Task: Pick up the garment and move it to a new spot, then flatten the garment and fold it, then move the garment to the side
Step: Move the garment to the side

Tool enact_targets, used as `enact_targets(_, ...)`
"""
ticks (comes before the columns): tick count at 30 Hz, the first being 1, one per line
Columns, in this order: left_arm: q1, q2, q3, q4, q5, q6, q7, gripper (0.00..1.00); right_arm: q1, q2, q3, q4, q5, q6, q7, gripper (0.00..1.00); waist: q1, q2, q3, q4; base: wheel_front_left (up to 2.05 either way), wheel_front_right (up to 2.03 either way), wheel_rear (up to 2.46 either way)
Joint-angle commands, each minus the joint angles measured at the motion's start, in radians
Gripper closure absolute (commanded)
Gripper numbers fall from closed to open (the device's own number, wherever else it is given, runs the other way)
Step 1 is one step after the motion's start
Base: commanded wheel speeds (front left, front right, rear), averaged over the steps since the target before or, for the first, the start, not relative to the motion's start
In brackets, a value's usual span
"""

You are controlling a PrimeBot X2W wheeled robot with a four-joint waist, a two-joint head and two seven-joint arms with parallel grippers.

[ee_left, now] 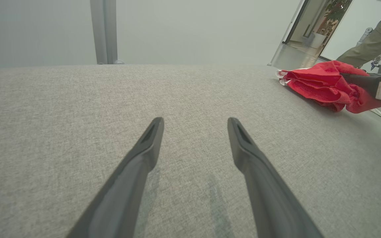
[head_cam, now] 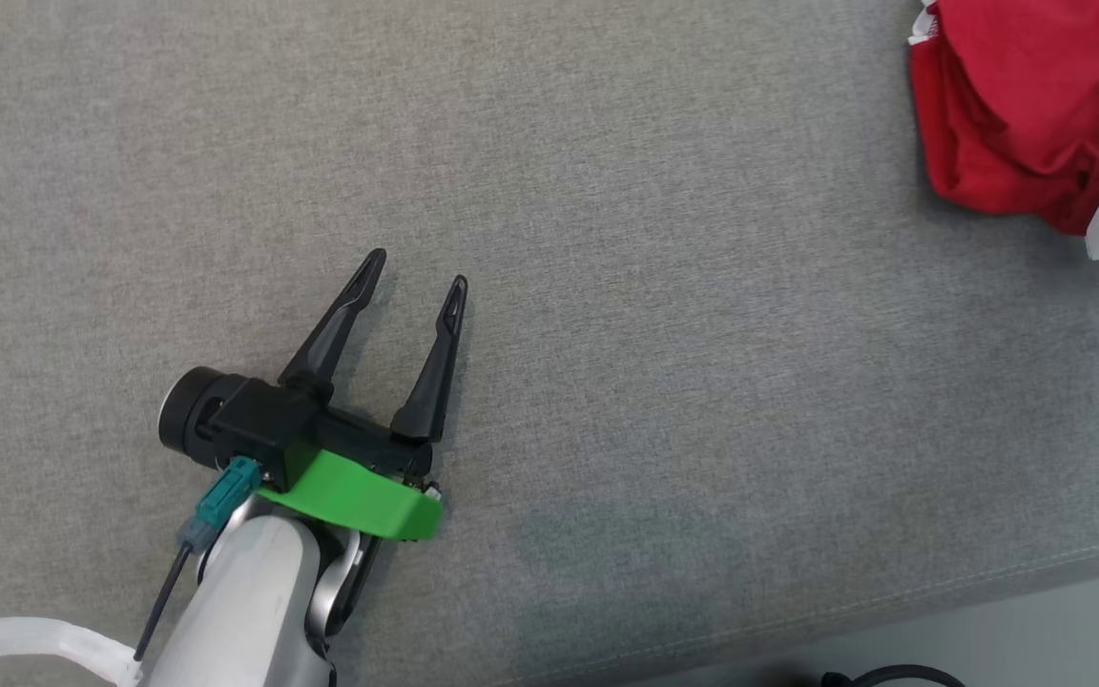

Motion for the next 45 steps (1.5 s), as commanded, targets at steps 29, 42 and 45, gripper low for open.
enact_targets(29,0.125,-0.063,0.159,0.088,0.045,0.001,0.001,0.0,0.281,0.205,-0.155,-0.328,-0.148,-0.002,-0.003,0.0,-0.0001,0.0,-0.208,0.074,0.0,0.0,0.0)
enact_targets(42,0.233,-0.088,0.277,0.149,0.072,0.001,0.001,0.0,0.558,0.31,-0.019,-0.455,0.024,-0.002,-0.004,0.0,-0.0001,0.0,-0.33,0.128,0.0,0.0,0.0)
enact_targets(45,0.256,-0.092,0.299,0.159,0.08,0.001,0.001,0.0,0.614,0.328,-0.025,-0.493,0.026,-0.002,-0.004,0.0,-0.0001,0.0,-0.359,0.127,0.0,0.0,0.0)
